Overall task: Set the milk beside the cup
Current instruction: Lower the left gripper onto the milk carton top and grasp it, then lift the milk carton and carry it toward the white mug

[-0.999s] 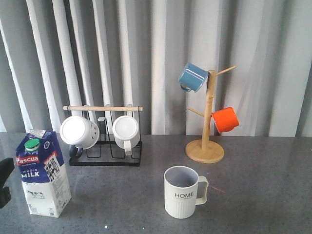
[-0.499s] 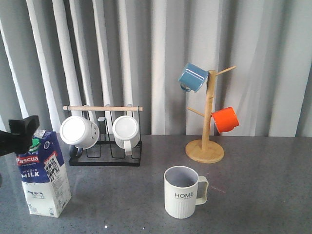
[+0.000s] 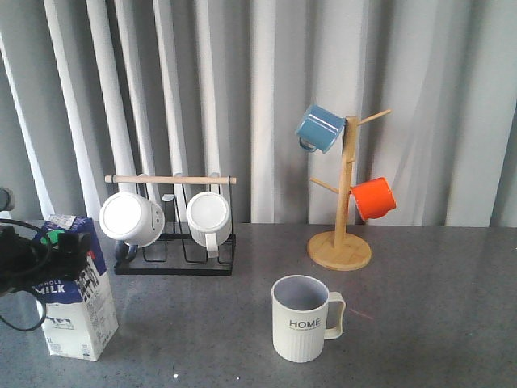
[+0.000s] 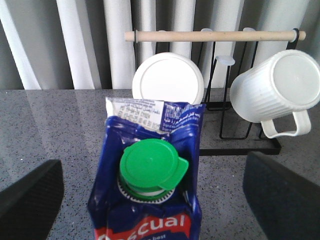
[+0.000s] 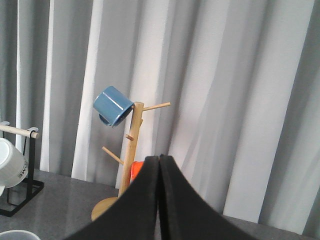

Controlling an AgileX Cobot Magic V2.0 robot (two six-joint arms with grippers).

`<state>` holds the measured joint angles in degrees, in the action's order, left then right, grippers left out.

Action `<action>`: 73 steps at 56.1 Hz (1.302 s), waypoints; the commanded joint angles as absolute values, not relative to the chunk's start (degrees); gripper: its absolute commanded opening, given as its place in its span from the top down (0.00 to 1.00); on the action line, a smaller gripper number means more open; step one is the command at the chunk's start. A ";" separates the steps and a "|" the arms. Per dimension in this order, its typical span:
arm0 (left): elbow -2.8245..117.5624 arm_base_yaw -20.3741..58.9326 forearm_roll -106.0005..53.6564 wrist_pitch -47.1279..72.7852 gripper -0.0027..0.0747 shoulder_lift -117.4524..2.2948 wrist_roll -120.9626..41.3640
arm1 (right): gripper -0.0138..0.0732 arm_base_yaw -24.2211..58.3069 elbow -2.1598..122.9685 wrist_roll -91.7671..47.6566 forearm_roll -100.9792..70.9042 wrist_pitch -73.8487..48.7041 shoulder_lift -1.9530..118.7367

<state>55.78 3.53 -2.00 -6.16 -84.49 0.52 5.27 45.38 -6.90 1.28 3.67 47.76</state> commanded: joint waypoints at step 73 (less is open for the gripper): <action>57.75 1.94 -2.41 -15.96 0.98 -86.05 1.01 | 0.85 4.88 47.29 -6.99 1.67 7.60 47.54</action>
<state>55.94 1.50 -2.05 -11.99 -89.72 0.54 5.27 45.38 -6.90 1.28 3.67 47.76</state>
